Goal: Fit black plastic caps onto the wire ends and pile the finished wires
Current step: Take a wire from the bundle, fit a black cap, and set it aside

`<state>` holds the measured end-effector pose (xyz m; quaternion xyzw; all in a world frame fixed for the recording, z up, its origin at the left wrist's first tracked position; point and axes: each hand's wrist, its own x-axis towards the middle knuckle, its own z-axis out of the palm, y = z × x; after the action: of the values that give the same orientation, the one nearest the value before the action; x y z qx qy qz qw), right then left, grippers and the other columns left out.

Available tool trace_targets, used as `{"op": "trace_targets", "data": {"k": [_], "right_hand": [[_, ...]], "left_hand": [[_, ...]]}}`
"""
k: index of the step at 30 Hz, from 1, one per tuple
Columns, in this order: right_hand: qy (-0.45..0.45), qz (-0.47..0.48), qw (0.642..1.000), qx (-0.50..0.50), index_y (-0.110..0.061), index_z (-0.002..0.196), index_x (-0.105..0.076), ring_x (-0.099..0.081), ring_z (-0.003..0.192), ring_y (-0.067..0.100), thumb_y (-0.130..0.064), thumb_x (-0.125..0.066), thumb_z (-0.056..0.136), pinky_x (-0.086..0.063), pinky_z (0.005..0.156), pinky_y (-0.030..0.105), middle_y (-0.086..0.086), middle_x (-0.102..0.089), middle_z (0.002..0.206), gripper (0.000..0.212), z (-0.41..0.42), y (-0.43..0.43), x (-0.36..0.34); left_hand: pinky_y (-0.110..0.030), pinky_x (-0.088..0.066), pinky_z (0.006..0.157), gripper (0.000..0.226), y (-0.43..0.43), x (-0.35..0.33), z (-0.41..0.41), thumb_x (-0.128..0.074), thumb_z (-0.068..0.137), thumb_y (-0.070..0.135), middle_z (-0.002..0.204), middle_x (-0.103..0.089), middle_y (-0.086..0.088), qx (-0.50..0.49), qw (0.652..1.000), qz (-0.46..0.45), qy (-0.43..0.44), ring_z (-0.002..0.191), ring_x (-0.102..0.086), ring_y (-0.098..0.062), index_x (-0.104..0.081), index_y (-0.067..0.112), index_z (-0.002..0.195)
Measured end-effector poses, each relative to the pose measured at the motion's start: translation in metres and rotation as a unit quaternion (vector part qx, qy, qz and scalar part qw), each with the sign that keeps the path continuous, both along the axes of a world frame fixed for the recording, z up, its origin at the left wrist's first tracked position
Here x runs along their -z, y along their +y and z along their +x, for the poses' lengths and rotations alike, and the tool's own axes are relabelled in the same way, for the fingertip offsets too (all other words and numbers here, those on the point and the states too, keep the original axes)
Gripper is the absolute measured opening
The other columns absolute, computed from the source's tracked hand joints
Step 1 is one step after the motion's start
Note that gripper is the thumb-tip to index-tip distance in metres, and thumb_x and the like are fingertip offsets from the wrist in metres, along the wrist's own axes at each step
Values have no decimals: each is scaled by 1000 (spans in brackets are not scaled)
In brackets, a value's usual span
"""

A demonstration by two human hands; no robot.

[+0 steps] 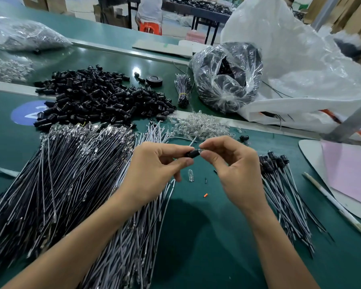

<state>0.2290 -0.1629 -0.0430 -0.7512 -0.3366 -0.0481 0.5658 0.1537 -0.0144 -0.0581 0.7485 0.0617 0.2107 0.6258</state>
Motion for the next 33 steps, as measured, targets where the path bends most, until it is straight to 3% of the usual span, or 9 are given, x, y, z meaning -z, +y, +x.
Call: {"op": "trace_targets", "data": {"k": [3,7,11,16,22,25,29,33], "right_hand": [[-34,-23,999,-9,-22,85,-70,-66,76,8,2,-72,82,-51,73,20,-10,-70,79,25,1,-1,0],[42,-7,999,-32,-26,80,-71,-66,65,3,3,-75,79,-49,64,15,-11,-72,72,29,4,-4,-1],[98,26,992,-76,-13,74,-71,-58,52,8,7,-76,75,-47,55,17,-2,-66,59,20,12,-12,-1],[105,45,987,-113,-11,72,-68,-58,51,6,14,-72,74,-47,53,15,-6,-64,58,26,11,-13,4],[149,74,974,-153,-18,66,-74,-59,50,9,0,-77,65,-47,50,18,-2,-67,58,19,7,-13,2],[164,74,970,-165,-16,66,-74,-60,50,11,17,-72,68,-47,50,19,0,-67,57,33,8,-15,2],[169,71,970,-158,-7,70,-69,-60,48,11,23,-68,69,-48,50,20,0,-67,56,30,6,-14,3],[161,105,969,-154,-10,73,-72,-60,51,9,9,-77,68,-48,52,18,-1,-69,60,20,2,-10,-1]], "left_hand": [[-14,-42,46,25,-1,-1,-1,-76,79,1,62,-71,1,10,1000,3,-3,46,-57,-7,-77,23,91],[-20,-51,50,25,-1,-2,-1,-72,80,-4,68,-73,-5,35,999,-35,-1,55,-65,-11,-75,18,90],[-20,-55,57,22,-2,-5,-2,-70,80,-7,66,-72,-7,76,995,-69,7,56,-67,-12,-74,12,91],[-24,-58,57,17,0,-7,-3,-70,74,-4,67,-72,-13,101,989,-105,16,57,-69,-18,-73,6,88],[-24,-58,56,19,-4,-6,-4,-71,71,1,66,-72,-11,118,986,-116,17,57,-70,-19,-73,6,89],[-23,-56,54,18,-4,-6,-6,-70,68,7,65,-72,-8,126,984,-126,11,57,-71,-18,-73,8,86],[-22,-56,53,17,-3,-7,-7,-71,67,7,64,-72,-9,126,984,-127,3,56,-70,-18,-74,10,84],[-22,-55,54,17,-2,-9,-7,-71,69,7,67,-73,-11,128,980,-151,-6,57,-71,-19,-76,10,85]]}}
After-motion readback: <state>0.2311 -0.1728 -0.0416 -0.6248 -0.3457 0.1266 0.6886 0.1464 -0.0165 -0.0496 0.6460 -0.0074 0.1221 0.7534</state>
